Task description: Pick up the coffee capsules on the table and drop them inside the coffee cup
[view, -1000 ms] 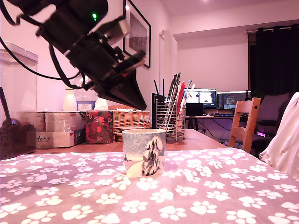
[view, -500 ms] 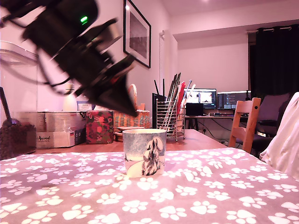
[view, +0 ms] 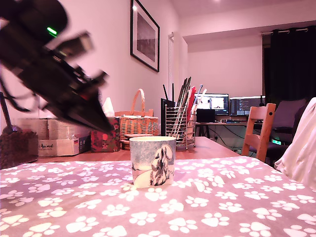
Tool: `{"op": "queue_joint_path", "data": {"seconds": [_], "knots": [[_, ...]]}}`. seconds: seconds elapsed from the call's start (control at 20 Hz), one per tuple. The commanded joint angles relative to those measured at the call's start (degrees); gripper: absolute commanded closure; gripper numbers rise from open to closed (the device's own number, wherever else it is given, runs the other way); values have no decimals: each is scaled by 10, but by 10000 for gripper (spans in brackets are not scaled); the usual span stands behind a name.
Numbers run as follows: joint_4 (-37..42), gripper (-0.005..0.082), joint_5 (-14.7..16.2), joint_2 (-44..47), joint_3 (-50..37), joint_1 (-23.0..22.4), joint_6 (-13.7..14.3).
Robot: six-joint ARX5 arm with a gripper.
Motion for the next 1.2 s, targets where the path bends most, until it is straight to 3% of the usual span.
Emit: {"op": "queue_joint_path", "data": {"seconds": [0.0, 0.35, 0.75, 1.15], "knots": [[10, 793, 1, -17, -35, 19, 0], [52, 793, -4, -130, -143, 82, -31], [47, 793, -59, -294, -236, 107, -50], [-43, 793, -115, -478, -277, 112, -69]]}}
